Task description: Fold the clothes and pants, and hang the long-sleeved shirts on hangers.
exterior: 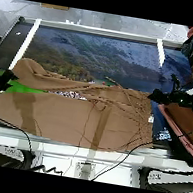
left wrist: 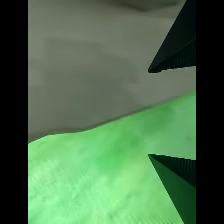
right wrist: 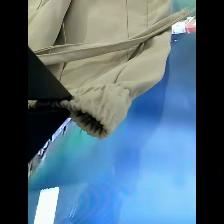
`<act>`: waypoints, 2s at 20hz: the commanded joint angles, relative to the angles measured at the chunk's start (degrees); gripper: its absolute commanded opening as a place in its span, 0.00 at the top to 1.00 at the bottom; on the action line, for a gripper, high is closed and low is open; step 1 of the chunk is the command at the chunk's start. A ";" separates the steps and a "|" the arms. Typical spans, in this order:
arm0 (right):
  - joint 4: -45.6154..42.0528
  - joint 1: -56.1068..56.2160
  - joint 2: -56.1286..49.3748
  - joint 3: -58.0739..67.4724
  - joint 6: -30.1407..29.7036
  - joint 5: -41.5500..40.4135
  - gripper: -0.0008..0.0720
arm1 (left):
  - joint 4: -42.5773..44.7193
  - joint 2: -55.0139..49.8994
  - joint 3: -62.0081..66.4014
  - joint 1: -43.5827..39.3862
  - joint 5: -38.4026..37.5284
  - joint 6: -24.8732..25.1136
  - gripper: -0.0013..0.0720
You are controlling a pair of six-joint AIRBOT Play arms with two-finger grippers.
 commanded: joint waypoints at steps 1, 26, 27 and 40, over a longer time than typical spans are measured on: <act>0.15 0.04 0.02 0.04 0.07 -0.09 0.95 | -7.02 -1.81 -2.40 -2.03 10.91 0.26 0.20; -0.17 0.02 1.86 0.04 0.83 3.43 0.95 | 11.96 39.89 -2.23 -5.55 5.33 19.96 0.97; -0.15 0.02 1.86 0.04 0.85 3.54 0.95 | 17.07 39.23 -2.25 -5.57 0.79 15.76 0.97; -0.09 0.04 1.86 0.04 0.85 1.05 0.95 | 8.68 9.88 -2.82 -14.34 31.82 5.99 0.97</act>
